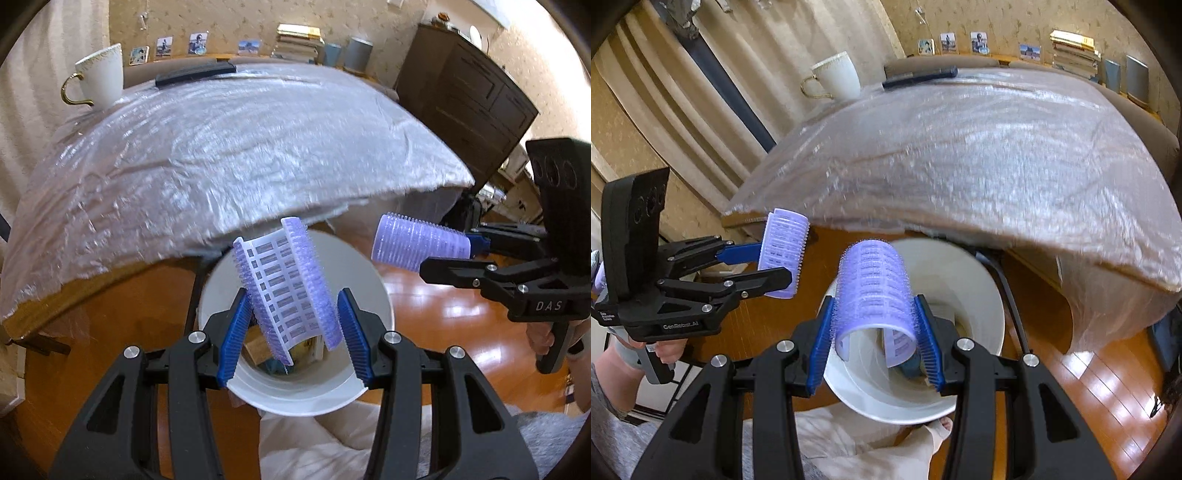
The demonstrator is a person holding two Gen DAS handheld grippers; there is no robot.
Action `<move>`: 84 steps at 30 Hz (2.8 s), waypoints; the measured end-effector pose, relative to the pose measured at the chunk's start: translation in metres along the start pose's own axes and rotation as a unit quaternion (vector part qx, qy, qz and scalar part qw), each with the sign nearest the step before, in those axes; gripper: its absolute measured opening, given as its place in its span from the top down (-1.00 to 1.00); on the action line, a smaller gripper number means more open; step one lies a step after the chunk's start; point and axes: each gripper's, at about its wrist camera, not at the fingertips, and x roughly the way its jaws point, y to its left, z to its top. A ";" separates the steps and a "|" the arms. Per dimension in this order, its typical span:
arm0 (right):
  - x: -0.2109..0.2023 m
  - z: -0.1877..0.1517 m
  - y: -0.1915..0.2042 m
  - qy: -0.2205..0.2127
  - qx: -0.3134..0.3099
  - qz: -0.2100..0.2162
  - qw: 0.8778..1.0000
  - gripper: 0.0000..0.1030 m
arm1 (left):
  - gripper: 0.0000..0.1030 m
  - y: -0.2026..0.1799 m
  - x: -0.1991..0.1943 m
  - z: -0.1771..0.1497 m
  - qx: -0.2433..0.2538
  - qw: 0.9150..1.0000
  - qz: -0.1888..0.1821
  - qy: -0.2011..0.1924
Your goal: Collect trash
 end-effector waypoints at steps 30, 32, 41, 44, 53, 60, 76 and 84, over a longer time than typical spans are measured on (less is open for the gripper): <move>0.092 -0.029 -0.012 0.076 0.019 -0.059 0.995 0.18 | 0.06 -0.002 0.112 -0.031 0.019 0.992 0.062 0.106; 0.094 -0.028 -0.012 0.078 0.019 -0.061 0.995 0.18 | 0.06 0.000 0.114 -0.031 0.021 0.992 0.062 0.108; 0.095 -0.025 -0.026 0.064 0.051 -0.062 0.995 -0.56 | -0.80 0.008 0.113 -0.031 0.024 0.994 0.070 0.081; 0.087 -0.024 -0.024 0.062 0.044 -0.070 0.995 -0.56 | -0.80 0.012 0.111 -0.033 0.015 0.994 0.062 0.088; -0.018 0.024 0.013 -0.065 -0.016 -0.076 0.995 -0.92 | -0.95 0.003 -0.012 0.009 0.023 0.996 0.054 -0.064; -0.043 0.132 -0.052 -0.146 0.036 -0.143 0.978 -0.92 | -0.97 0.069 -0.043 0.101 -0.027 0.968 0.178 -0.175; 0.054 0.263 -0.217 -0.091 0.117 -0.276 0.950 -0.92 | -0.97 0.219 0.063 0.192 -0.153 0.963 0.202 -0.096; 0.072 0.270 -0.239 -0.077 0.129 -0.279 0.948 -0.92 | -0.97 0.235 0.081 0.199 -0.161 0.963 0.199 -0.079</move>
